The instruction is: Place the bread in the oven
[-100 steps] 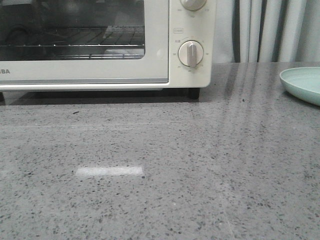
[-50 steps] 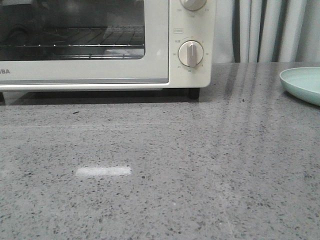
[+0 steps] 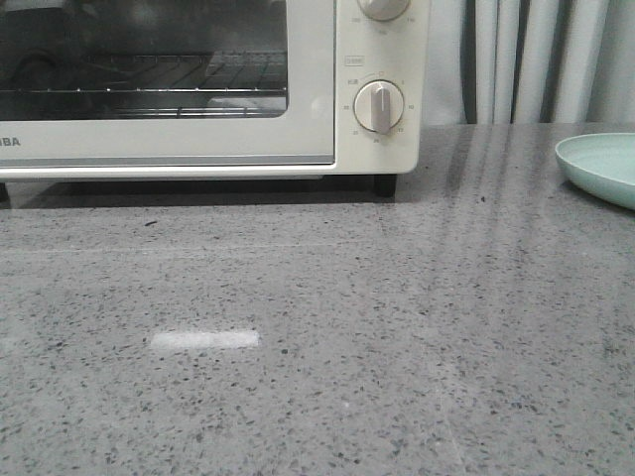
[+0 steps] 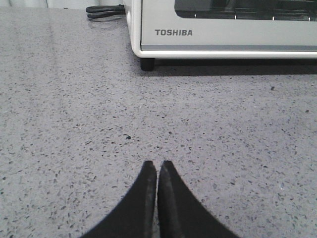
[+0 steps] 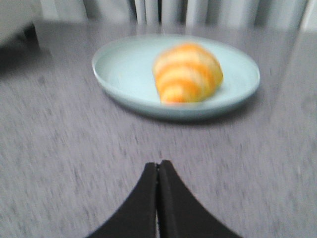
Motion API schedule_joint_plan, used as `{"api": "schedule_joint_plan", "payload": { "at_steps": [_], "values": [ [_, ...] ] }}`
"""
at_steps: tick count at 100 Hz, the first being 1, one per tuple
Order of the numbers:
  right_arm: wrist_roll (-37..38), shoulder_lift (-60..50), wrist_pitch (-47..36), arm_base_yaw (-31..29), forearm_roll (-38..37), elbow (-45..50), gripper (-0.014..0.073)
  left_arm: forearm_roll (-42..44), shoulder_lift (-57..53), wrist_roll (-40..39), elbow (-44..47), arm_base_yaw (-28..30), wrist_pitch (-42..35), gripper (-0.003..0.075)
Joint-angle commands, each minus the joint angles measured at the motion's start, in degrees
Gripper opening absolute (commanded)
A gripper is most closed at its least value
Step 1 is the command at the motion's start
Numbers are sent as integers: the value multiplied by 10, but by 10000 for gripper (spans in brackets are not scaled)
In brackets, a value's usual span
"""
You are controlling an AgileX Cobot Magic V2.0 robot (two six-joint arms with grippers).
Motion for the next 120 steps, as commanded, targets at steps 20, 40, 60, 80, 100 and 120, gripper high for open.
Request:
{"api": "schedule_joint_plan", "payload": {
  "at_steps": [20, 40, 60, 80, 100, 120],
  "values": [
    [9, -13, -239, 0, 48, 7, -69, -131, -18, -8, 12, 1, -53, -21],
    [9, -13, -297, 0, 78, 7, -69, -501, -18, -15, 12, 1, -117, -21],
    [12, -13, -260, 0, 144, -3, -69, -606, -18, -15, 12, 1, -137, -21],
    [12, -4, -217, 0, 199, -32, -69, -637, -18, -15, 3, 1, -154, -21],
    [12, 70, -98, 0, 201, -126, -69, -565, 29, 132, -89, 1, -94, -22],
    [-5, 214, -37, 2, 169, -221, -69, -527, 225, 340, -251, 1, -18, -21]
  ]
}}
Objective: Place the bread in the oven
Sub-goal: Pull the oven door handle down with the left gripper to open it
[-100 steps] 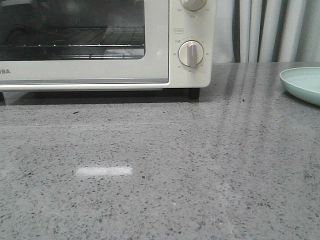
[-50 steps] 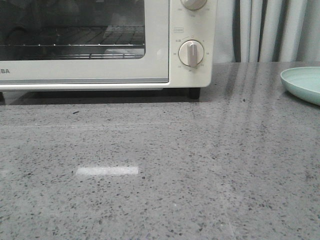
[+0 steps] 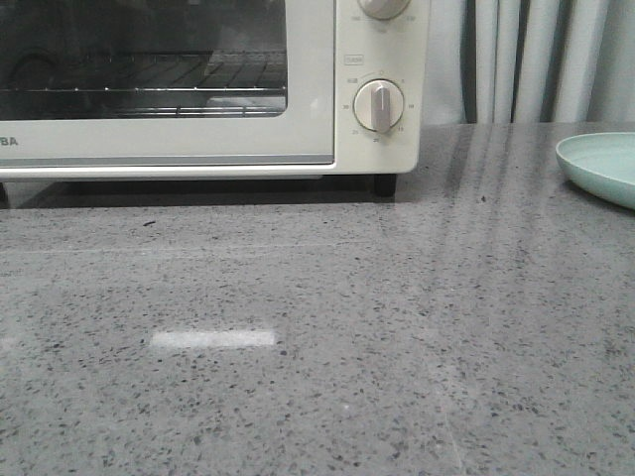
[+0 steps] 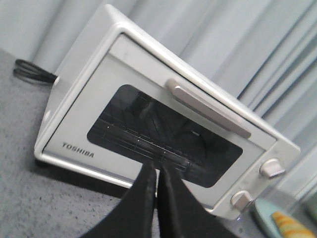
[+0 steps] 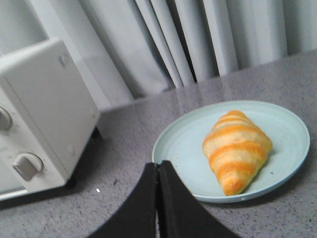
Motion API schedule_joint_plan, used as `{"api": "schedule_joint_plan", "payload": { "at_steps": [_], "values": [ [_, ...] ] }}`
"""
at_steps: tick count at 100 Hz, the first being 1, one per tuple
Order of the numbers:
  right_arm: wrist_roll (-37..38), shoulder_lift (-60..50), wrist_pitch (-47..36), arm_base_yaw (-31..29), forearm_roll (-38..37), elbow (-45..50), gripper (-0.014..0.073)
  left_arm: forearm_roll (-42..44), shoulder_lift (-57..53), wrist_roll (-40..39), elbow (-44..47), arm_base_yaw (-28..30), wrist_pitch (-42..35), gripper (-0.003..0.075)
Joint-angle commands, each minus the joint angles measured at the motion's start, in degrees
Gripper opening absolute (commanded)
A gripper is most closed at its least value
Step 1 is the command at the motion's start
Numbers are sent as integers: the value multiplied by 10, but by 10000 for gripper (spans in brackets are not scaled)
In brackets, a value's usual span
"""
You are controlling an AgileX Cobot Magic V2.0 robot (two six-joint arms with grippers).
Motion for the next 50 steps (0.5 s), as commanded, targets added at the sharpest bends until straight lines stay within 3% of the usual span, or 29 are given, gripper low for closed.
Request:
{"api": "schedule_joint_plan", "payload": {
  "at_steps": [1, 11, 28, 50],
  "values": [
    [-11, 64, -26, 2, -24, -53, -69, 2, 91, 96, -87, 1, 27, -21],
    [-11, 117, -24, 2, -34, -88, -69, 1, 197, 155, -178, -9, 52, -21],
    [-11, 143, -28, 26, -34, -105, -69, 2, 303, 212, -305, -91, 28, -22],
    [-11, 143, -7, 65, -34, -105, -69, 40, 410, 216, -368, -159, 6, -22]
  ]
}}
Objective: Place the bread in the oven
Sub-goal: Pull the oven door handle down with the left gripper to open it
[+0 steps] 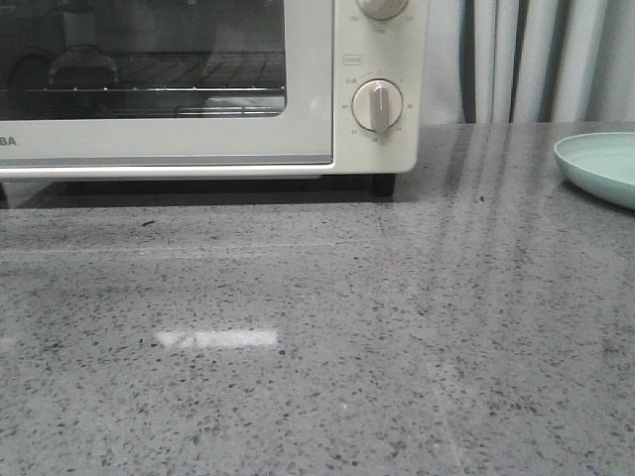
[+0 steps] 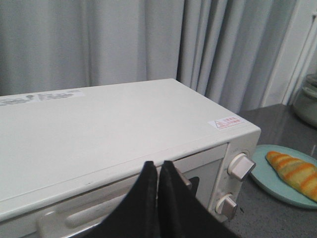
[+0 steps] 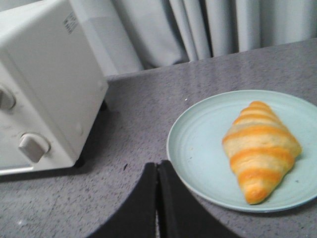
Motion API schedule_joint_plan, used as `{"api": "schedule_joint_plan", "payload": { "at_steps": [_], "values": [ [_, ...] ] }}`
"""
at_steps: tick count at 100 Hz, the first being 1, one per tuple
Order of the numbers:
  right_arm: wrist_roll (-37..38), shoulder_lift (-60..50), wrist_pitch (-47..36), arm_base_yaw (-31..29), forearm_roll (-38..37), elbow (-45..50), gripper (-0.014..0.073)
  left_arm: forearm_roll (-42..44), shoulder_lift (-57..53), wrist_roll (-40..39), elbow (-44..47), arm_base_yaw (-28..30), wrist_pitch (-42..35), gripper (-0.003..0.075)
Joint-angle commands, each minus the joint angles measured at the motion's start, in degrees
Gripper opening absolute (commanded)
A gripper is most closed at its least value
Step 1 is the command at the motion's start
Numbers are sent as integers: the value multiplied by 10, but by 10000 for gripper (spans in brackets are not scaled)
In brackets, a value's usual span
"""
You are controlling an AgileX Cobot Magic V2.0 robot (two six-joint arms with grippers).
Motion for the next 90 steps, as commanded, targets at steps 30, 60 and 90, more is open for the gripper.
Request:
{"api": "schedule_joint_plan", "payload": {
  "at_steps": [30, 60, 90],
  "values": [
    [-6, 6, -9, 13, -8, -21, -69, -25, 115, 1, -32, -17, -102, -21],
    [-6, 6, -8, 13, -8, -21, -69, -25, 150, 1, -32, -17, -97, -22],
    [-6, 6, 2, 13, -8, -21, -69, 23, 117, -4, -23, -17, 24, -22]
  ]
}}
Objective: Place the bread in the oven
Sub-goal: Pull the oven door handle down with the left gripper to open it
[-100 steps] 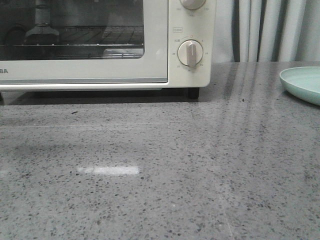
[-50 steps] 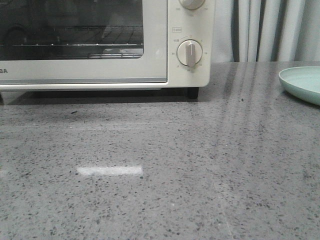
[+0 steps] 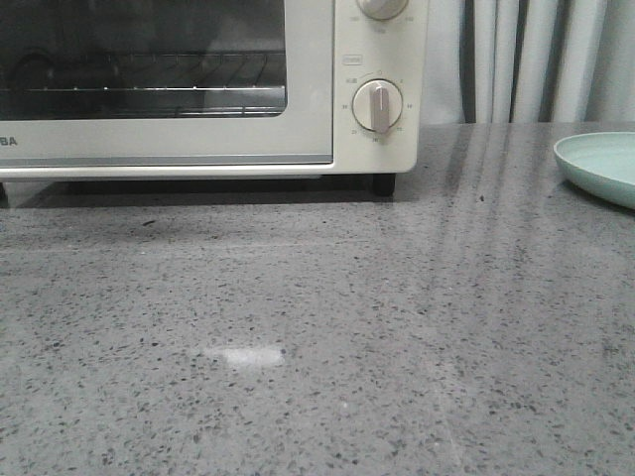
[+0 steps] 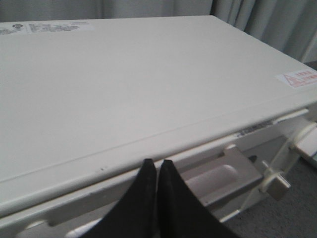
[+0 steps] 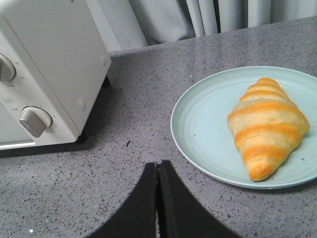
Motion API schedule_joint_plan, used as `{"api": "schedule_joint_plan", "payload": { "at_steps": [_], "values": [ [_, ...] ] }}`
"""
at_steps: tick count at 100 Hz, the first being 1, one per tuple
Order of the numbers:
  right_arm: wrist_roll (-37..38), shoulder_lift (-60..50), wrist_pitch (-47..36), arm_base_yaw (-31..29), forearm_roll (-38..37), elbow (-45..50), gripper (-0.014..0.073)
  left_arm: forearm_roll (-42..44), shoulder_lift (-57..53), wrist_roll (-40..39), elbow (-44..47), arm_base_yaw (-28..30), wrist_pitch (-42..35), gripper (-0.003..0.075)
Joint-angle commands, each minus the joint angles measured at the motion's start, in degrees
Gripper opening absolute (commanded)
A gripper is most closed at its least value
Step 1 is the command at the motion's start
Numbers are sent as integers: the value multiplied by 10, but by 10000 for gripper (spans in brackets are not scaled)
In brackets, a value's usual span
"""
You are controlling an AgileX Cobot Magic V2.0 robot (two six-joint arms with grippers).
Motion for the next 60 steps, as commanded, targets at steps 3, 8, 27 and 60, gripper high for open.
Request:
{"api": "schedule_joint_plan", "payload": {
  "at_steps": [3, 8, 27, 60],
  "values": [
    [-4, 6, -37, 1, -7, -21, -69, 12, -27, -6, 0, -3, 63, -22],
    [-4, 6, -39, 1, -7, -21, -69, 12, -38, -6, 9, -3, 88, -22],
    [-4, 6, -43, 1, -6, -21, -69, 35, -64, -38, 46, -3, 195, -22],
    [-4, 6, -57, 1, 2, -21, -69, 151, -68, -82, 105, -3, 221, -22]
  ]
}}
